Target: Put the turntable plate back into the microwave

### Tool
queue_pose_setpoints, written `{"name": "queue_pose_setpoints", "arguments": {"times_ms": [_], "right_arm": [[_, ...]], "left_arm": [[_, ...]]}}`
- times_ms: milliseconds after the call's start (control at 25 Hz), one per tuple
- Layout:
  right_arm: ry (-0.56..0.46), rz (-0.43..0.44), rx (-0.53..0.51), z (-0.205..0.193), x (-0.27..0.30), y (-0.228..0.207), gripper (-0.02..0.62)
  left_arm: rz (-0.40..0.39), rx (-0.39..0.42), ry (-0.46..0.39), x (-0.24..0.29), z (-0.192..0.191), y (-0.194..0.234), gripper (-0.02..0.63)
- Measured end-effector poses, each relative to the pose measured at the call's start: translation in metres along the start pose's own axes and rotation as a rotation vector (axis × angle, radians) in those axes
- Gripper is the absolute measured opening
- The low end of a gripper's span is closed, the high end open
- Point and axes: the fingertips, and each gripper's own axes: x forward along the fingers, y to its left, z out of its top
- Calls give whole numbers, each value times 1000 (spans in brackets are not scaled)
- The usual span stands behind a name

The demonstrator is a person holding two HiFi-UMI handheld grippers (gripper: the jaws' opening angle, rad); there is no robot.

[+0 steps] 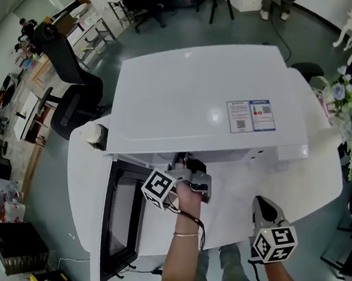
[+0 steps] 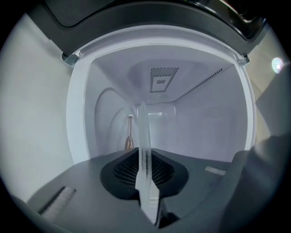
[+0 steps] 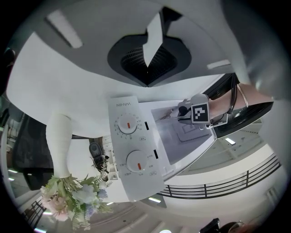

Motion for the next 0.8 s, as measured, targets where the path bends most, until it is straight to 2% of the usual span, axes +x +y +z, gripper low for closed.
{"name": "queue_pose_setpoints", "arguments": {"times_ms": [240, 400, 600, 800], "right_arm": [[12, 10, 0, 0, 0, 1, 11], [20, 10, -8, -2, -3, 0, 11], [16, 6, -11, -1, -9, 1, 10], [17, 5, -15, 0, -13, 2, 10]], "left_arm": [[55, 103, 22, 3, -1, -2, 46], [62, 170, 55, 5, -3, -7, 119], [131, 317, 109, 6, -9, -7, 156], [150, 418, 180, 6, -13, -8, 219]]}}
